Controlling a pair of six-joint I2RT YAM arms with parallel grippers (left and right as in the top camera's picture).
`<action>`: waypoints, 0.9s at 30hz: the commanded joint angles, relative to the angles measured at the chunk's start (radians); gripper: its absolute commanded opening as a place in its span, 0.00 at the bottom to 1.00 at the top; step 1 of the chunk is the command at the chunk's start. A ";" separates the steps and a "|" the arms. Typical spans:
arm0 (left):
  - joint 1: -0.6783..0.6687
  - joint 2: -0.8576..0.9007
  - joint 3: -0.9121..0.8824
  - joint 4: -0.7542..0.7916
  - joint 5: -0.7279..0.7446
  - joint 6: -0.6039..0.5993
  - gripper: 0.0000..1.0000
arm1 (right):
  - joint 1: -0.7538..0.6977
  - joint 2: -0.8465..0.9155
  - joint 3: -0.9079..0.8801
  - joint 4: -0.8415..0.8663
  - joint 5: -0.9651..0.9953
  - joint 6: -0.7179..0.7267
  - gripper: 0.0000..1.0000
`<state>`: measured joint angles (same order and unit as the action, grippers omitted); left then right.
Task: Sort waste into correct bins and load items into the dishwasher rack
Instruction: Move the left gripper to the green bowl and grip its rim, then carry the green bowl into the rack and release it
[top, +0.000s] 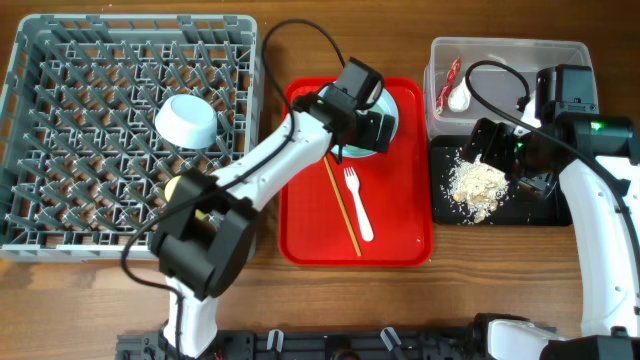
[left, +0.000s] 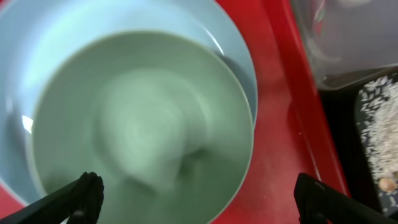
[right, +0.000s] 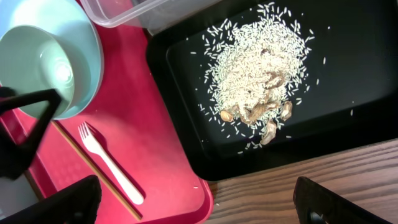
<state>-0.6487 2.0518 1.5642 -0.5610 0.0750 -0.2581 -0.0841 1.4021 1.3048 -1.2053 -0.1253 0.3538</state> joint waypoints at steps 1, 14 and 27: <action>-0.010 0.059 0.003 0.008 -0.017 -0.008 0.92 | 0.000 -0.018 0.017 -0.001 0.022 -0.011 1.00; -0.010 0.090 0.003 0.002 -0.047 -0.008 0.43 | 0.000 -0.018 0.017 -0.002 0.022 -0.011 1.00; -0.010 0.090 0.003 0.013 -0.047 -0.008 0.09 | -0.001 -0.018 0.017 -0.004 0.022 -0.012 1.00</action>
<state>-0.6563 2.1319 1.5642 -0.5472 0.0467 -0.2672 -0.0841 1.4017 1.3048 -1.2053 -0.1253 0.3538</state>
